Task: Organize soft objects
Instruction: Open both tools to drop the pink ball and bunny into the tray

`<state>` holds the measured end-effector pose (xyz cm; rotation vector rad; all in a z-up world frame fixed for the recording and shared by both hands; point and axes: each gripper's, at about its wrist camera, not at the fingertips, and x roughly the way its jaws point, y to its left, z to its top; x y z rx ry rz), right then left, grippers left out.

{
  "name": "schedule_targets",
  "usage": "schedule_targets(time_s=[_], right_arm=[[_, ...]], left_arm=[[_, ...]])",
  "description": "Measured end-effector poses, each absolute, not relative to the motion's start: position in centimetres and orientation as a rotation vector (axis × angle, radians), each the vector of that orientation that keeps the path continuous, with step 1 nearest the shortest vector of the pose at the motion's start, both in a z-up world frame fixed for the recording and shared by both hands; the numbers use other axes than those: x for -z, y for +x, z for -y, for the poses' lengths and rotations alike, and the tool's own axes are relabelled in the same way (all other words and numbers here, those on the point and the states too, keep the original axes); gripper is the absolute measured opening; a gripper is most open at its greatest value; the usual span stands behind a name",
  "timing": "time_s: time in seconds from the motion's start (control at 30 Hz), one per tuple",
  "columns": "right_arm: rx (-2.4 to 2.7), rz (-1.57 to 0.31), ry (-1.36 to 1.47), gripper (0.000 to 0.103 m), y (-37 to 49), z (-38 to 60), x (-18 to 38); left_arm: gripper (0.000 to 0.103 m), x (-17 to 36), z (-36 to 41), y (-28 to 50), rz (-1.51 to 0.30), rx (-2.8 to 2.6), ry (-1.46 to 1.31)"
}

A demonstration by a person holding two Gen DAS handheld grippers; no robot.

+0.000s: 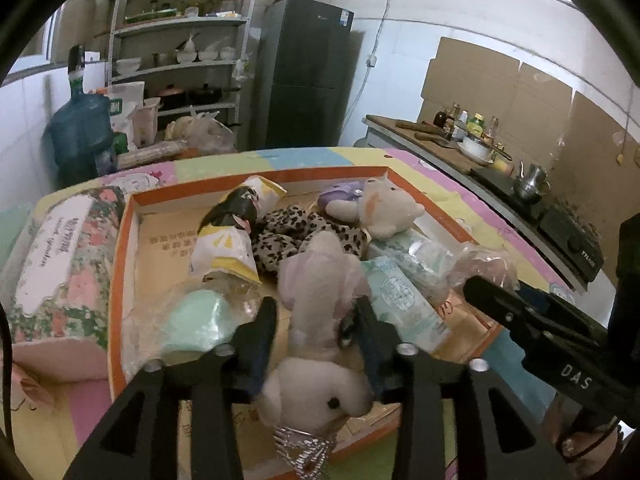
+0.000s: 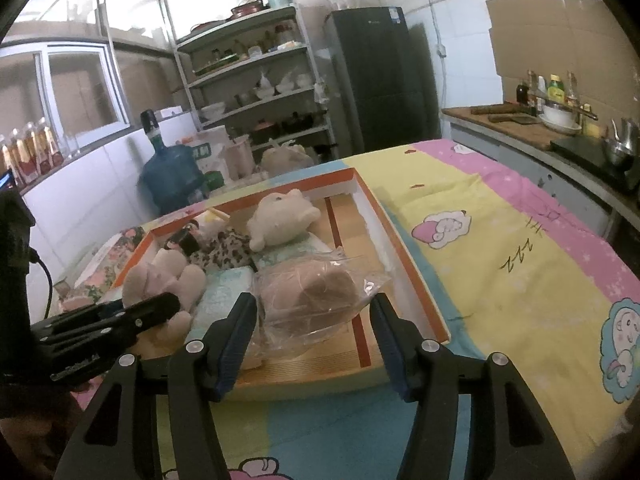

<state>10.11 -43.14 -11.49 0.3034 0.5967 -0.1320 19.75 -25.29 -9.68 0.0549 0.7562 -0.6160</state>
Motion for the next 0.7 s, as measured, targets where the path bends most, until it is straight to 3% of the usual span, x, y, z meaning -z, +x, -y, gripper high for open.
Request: schedule_targets(time_s=[0.07, 0.13, 0.3, 0.7], right_arm=[[0.135, -0.593, 0.300, 0.063, 10.2, 43.1, 11.6], [0.136, -0.588, 0.294, 0.066, 10.1, 42.9, 11.6], [0.155, -0.578, 0.283, 0.072, 9.9, 42.7, 11.2], [0.199, -0.469, 0.291, 0.073, 7.6, 42.1, 8.0]], left_arm=[[0.073, 9.2, 25.0, 19.2, -0.718, 0.612, 0.059], [0.082, 8.8, 24.8, 18.7, -0.693, 0.611, 0.067], [0.082, 7.3, 23.9, 17.9, -0.635, 0.574, 0.071], [0.082, 3.6, 17.4, 15.7, -0.527, 0.540, -0.038]])
